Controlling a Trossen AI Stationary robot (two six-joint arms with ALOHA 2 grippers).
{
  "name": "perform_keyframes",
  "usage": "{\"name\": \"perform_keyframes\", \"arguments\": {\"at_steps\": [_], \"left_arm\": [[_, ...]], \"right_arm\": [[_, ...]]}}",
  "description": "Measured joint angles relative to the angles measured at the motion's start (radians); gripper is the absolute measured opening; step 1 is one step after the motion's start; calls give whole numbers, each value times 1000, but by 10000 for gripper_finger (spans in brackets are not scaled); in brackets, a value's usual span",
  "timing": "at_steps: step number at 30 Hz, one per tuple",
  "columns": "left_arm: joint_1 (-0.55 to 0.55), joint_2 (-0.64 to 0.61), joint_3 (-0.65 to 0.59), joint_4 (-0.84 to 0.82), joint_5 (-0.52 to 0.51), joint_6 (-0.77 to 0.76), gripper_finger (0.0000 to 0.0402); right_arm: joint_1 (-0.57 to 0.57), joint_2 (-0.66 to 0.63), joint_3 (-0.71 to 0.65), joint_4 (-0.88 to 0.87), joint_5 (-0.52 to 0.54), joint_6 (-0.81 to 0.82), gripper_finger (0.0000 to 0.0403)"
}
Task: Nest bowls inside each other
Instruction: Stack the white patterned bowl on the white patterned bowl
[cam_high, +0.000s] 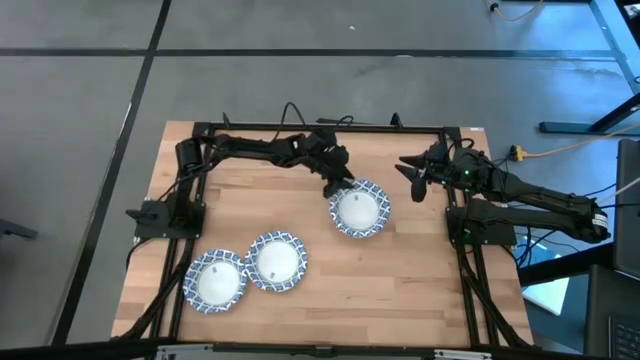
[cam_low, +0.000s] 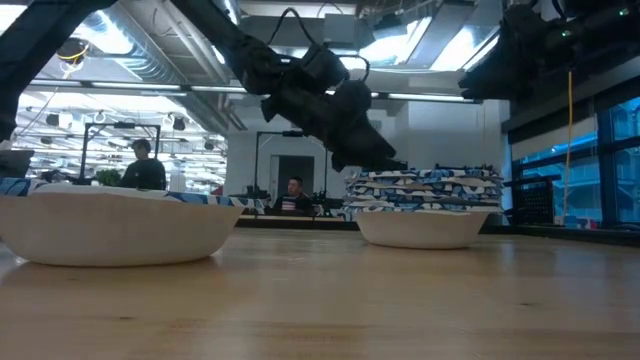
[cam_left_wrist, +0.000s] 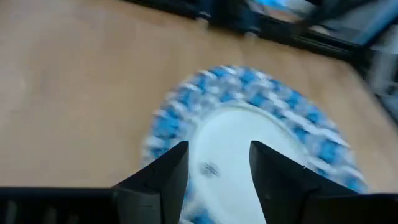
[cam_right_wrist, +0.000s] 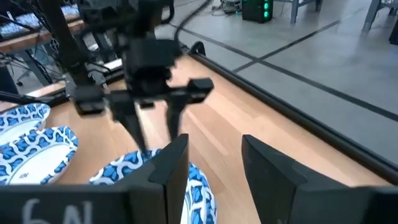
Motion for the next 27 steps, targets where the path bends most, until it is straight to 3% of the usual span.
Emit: {"name": "perform_keyframes", "arguments": {"at_steps": [4,7,13,20,27], "left_arm": [[17,-36,0,-8,164,47,163],[27,-78,1,-39,224,72,163],[39,-160,2,-242,218,130,163],[33,-238,-7,-611,85,317,163],[-6,-369,-247,-543,66,272,163]], "right_arm": [[0,0,0,-17,0,2,150],[0,0,0,-14,0,2,150],[0,0,0,-5,0,6,150],[0,0,0,1,0,25,150],[0,0,0,4,0,30,150]]}}
